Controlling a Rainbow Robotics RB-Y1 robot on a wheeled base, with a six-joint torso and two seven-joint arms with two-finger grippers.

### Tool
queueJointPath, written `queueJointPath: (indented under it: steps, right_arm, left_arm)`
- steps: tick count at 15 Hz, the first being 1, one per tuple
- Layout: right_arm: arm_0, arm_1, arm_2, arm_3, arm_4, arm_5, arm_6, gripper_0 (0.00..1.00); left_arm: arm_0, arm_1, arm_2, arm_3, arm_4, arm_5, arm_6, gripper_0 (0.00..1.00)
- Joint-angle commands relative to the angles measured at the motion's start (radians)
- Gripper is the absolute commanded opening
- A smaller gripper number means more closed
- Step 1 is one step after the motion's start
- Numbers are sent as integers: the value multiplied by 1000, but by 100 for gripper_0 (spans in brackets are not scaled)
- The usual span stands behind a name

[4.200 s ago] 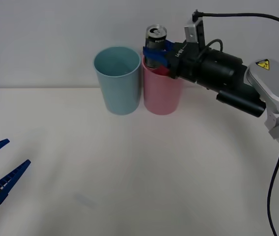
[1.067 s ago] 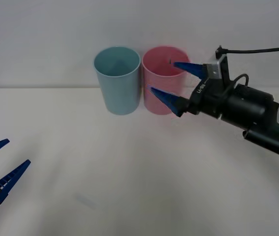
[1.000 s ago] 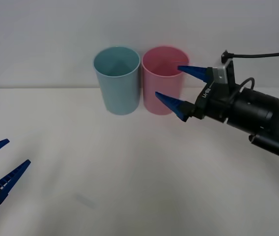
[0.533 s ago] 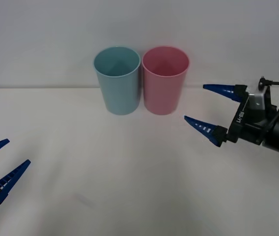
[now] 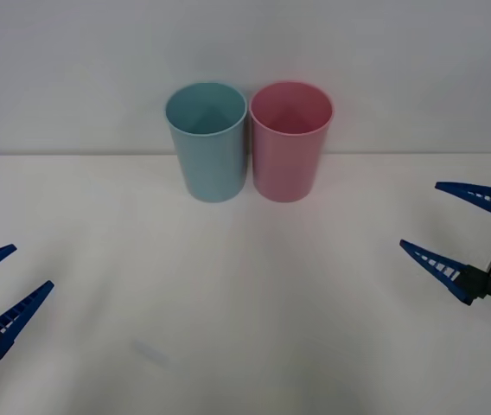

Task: Grasp the object on the table and drop it into the matching bin: aluminum can to the light blue bin, PET bottle to the pink bin.

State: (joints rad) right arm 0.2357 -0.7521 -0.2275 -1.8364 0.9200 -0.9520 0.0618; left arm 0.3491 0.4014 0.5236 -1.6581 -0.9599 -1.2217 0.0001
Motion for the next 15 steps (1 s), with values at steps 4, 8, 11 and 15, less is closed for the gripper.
queueJointPath:
  steps: [4,8,11,15]
  right_arm:
    - [79,158,-210,2,122,-228,-211,100]
    - [119,231,-280,0,168,-281,-237,100]
    - [139,238,-291,0,160,-283,-229,100]
    - [140,266,-294,0,160,-284,-227,100]
  left_arm:
    - [0,0,0,0,0,0,0,100]
    - [0,0,0,0,0,0,0,100]
    - [0,0,0,0,0,0,0,100]
    - [0,0,0,0,0,0,0,100]
